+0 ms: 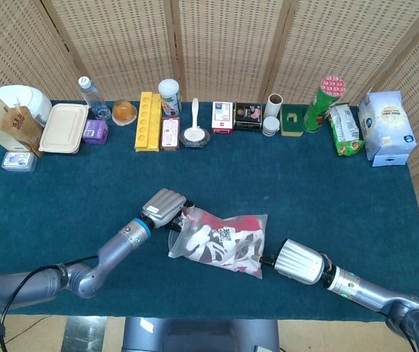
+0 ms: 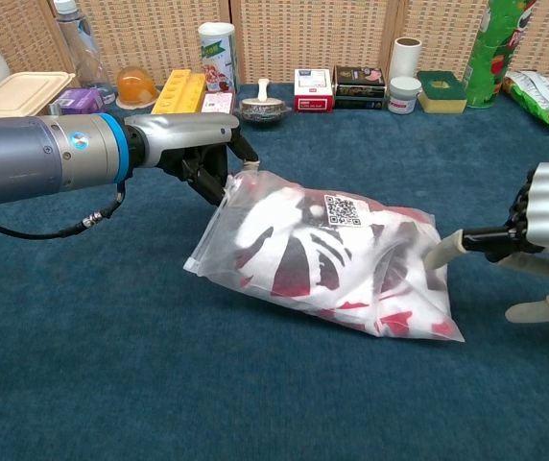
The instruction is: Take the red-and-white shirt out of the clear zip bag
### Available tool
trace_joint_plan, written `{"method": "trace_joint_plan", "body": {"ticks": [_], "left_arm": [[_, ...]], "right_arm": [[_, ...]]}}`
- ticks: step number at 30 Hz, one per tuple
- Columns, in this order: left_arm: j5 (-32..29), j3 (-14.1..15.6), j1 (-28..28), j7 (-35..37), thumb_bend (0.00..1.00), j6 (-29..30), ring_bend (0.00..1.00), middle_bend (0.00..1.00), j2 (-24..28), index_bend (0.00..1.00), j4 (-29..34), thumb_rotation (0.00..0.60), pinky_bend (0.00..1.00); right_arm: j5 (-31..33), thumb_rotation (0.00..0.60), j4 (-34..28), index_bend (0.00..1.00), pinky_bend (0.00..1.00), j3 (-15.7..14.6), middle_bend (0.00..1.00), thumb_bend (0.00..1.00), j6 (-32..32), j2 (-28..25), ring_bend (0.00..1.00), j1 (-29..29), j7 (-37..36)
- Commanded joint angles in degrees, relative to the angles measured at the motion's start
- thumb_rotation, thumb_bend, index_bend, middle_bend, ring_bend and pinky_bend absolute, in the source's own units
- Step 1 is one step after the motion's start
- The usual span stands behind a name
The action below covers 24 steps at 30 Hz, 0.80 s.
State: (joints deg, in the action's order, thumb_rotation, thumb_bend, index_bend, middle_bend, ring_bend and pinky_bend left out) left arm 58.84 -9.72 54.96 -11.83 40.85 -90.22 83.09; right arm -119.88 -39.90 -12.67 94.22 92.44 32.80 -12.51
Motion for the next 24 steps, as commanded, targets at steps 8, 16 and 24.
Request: {"method": "trace_joint_plan", "body": {"ticks": [8,16,24], "left_arm": [[-2.09,0.35,0.59,-1.16,0.49,-0.03,1.0,1.0,-0.23,0.82,0.69,0.6,0.9],[-3.03,0.66,0.83,-1.39,0.49,-0.04,1.0,1.0,-0.32,0.82,1.14,0.6,0.9],[-3.32,0.98,0.79,-0.97,0.49,-0.15,1.0,1.0,-0.06,0.82,1.18,0.6,0.9]], "right_arm": [[-0.58,0.6,0.87,0.34,1.0,-0.85,0.87,0.17,-0.53,2.26,1.0,0.8,1.79],[-0.8,0.6,1.06,0.36,1.0,-1.3,0.87,0.21,-2.61,4.16,1.0,2.38,2.8],[-0.28,0.6,0.73,0.4,1.0,-1.79,0.87,0.28,-4.52,4.53,1.0,3.21,3.44]]}}
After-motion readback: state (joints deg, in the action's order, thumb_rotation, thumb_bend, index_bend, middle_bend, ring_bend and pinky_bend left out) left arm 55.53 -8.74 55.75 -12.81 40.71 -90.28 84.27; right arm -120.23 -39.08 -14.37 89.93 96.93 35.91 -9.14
